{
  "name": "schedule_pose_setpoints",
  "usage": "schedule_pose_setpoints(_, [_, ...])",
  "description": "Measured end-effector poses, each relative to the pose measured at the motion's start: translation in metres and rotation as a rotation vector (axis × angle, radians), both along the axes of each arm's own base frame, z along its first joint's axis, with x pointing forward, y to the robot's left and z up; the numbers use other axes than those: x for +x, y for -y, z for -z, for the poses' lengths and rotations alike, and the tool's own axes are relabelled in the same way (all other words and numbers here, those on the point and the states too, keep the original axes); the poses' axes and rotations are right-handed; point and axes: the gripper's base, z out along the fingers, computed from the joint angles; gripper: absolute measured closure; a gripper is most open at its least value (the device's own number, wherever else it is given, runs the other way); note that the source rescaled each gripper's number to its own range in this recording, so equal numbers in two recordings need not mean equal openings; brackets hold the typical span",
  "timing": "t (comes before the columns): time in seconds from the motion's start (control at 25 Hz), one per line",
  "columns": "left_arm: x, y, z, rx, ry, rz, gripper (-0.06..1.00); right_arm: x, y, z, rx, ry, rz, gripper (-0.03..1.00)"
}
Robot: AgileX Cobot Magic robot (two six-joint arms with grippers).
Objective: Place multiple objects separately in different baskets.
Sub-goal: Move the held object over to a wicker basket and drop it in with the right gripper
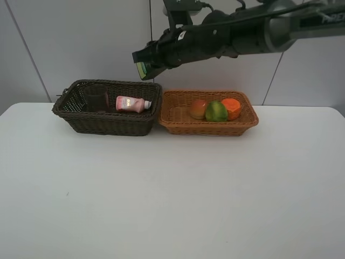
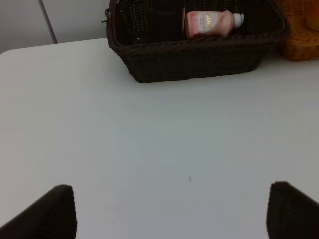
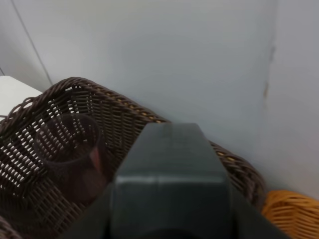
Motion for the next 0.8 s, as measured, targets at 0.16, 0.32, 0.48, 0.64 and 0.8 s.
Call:
schedule_pose_setpoints(0.16, [0.0,0.0,0.0,0.0,0.0,0.0,0.01,0.005,-0.013,0.014,-0.004,-0.002,-0.013,0.97])
schedule_pose_setpoints(0.32, [0.0,0.0,0.0,0.0,0.0,0.0,0.01,0.014,-0.028,0.024,-0.002,0.001,-0.028,0.97])
schedule_pose_setpoints(0.48, [0.0,0.0,0.0,0.0,0.0,0.0,0.01,0.022,-0.048,0.033,-0.004,-0.002,-0.052,0.97])
schedule_pose_setpoints(0.64, [0.0,0.0,0.0,0.0,0.0,0.0,0.01,0.03,-0.061,0.049,-0.018,-0.022,-0.067,0.97])
schedule_pose_setpoints(0.8, [0.0,0.0,0.0,0.0,0.0,0.0,0.01,0.035,-0.067,0.068,-0.039,-0.051,-0.071,0.97])
